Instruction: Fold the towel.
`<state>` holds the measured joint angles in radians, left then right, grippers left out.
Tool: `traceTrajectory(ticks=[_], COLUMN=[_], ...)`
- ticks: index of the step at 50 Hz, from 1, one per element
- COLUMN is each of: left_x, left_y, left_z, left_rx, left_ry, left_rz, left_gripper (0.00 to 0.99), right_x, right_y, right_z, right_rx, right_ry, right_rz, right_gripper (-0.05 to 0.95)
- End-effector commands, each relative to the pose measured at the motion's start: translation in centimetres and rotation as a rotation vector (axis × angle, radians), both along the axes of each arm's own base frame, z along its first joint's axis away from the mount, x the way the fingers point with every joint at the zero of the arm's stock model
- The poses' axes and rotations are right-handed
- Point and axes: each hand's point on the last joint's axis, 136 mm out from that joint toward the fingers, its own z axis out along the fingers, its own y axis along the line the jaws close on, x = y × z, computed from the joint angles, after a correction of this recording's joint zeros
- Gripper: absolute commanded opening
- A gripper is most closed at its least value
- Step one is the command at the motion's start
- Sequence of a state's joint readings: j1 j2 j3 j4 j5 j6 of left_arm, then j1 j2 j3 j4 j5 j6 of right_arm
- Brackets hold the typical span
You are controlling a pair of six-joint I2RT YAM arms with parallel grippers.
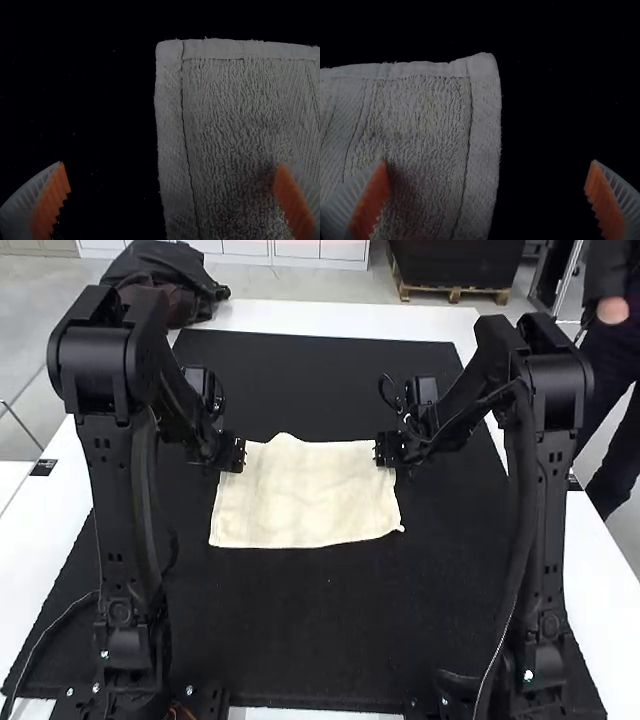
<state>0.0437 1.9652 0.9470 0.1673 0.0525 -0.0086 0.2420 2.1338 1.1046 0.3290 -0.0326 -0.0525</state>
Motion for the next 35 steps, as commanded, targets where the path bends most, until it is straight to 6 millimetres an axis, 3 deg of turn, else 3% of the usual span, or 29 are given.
traceTrajectory(ticks=[1, 11, 14, 16, 17, 19, 22, 23, 35], left_x=[0.9, 0.7, 0.6, 0.4, 0.3, 0.1, 0.1, 0.0, 0.7], left_y=[-0.6, -0.5, -0.4, -0.5, -0.5, -0.5, 0.1, 0.0, 0.0], left_z=[0.3, -0.1, -0.3, -0.7, -1.0, -1.5, -2.2, -2.4, -2.0], left_rx=[-0.002, 0.001, 0.005, 0.01, 0.014, 0.02, 0.042, 0.043, 0.027], left_ry=[-0.016, -0.006, -0.003, 0.006, 0.014, 0.023, 0.021, 0.021, -0.01], left_rz=[-0.012, -0.012, -0.01, -0.017, -0.022, -0.027, -0.006, -0.009, -0.014], left_gripper=[0.959, 0.954, 0.892, 0.775, 0.689, 0.439, 0.064, 0.021, 0.026], right_x=[0.3, 0.2, 0.1, 0.1, 0.0, -0.2, -0.3, -0.4, -0.7], right_y=[1.4, 1.3, 1.8, 2.1, 2.3, 2.7, 2.8, 2.8, 2.8], right_z=[-0.8, -1.2, -1.2, -1.4, -1.5, -1.6, -1.7, -1.8, -1.8], right_rx=[0.012, 0.011, 0.029, 0.04, 0.051, 0.072, 0.089, 0.092, 0.103], right_ry=[0.006, 0.013, 0.02, 0.029, 0.036, 0.043, 0.053, 0.058, 0.065], right_rz=[0.024, 0.026, 0.043, 0.054, 0.066, 0.089, 0.093, 0.095, 0.095], right_gripper=[0.91, 0.91, 0.88, 0.66, 0.48, -0.01, -0.02, -0.02, -0.02])
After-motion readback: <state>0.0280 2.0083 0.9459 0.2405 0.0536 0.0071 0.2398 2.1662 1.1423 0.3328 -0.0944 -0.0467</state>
